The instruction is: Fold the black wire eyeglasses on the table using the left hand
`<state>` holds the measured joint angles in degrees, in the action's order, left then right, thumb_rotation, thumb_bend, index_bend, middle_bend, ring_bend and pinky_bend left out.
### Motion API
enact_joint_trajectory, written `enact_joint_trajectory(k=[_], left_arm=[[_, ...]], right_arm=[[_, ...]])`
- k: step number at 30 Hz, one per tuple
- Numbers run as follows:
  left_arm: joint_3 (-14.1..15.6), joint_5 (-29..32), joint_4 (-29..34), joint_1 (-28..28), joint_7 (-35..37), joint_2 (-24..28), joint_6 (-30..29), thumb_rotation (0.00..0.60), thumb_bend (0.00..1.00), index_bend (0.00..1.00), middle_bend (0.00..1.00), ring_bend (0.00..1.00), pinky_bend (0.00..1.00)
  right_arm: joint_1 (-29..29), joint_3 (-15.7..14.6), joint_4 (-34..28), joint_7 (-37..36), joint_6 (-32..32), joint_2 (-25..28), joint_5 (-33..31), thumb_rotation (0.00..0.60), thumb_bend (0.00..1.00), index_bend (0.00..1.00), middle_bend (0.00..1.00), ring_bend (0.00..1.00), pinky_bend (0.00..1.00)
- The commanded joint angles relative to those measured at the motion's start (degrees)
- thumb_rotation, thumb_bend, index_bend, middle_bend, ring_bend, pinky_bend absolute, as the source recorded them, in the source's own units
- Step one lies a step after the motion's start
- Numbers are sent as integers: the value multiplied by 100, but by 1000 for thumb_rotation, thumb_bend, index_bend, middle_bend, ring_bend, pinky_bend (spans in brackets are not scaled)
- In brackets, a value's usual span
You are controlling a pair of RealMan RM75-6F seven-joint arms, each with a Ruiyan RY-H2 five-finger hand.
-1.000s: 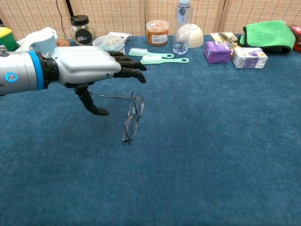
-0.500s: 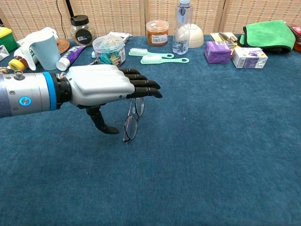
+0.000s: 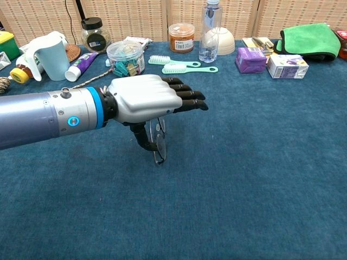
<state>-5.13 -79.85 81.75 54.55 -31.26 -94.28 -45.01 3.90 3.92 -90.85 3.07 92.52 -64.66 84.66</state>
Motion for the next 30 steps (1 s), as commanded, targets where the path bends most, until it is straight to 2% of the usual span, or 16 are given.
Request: enact_joint_trajectory(k=[1,12,17,21,25,30], left_arm=[[-114,124,-146,45,-117,-217,-102,511,221,51,0,0,0],[-589,787,-598,238,-609,-950,-343,517,222,54,0,0,0],[-719,1135,-626,284,-771,-1045,-358,516,222,58,0,0,0],[-717,1402,-317,234,-618,-789,-195,516,222,90,0,0,0],[-631,1663,407,89,-140,-7,195,514,222,142,0,0,0],[-500,1678,789,31,89,613,369,509,220,263,0,0,0]], right_arm=[[3,3,11,-12,2,0,0,600,0,234,21,50,66],[42,25,21,-56,42,30,-26,600,0,235,21,50,66],[51,29,11,-56,64,36,-10,600,0,236,21,50,66],[74,31,4,-70,95,43,-13,600,0,237,21,50,66],[60,15,26,-79,42,19,-7,600,0,237,21,50,66],[25,11,27,-62,9,-6,40,600,0,236,21,50,66]])
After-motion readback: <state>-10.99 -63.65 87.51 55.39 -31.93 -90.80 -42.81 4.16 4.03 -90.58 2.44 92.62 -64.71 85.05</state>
